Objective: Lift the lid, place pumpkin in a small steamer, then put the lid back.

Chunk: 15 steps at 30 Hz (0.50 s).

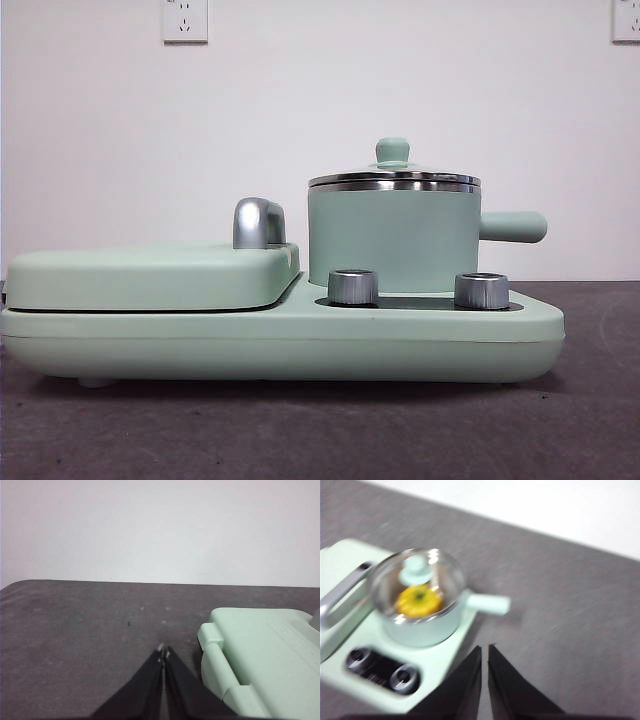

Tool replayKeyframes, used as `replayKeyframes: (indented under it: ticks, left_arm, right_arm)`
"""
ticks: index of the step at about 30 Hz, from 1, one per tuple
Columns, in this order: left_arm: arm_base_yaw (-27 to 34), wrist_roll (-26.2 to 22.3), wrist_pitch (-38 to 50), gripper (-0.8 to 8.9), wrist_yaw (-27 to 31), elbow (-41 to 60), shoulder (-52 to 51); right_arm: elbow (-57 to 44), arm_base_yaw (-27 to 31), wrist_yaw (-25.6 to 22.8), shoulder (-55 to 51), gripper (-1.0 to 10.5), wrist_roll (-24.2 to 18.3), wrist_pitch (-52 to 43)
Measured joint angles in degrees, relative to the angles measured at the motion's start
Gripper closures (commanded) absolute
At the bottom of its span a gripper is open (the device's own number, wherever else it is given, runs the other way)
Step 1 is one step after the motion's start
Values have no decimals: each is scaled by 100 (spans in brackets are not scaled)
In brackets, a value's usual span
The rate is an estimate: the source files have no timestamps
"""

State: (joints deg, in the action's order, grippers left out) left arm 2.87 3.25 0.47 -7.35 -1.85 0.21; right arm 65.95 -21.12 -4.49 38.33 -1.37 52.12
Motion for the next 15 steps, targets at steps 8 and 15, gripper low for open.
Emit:
replayKeyframes:
  ticks: [8,15]
  left_arm:
    - [0,0,2,807,0,0,0]
    - [0,0,2,807,0,0,0]
  right_arm:
    - [-3191,1215,0,-1635,926,-238,-3056]
    - [-5615,1419,4,-2835,926,-275,-4699]
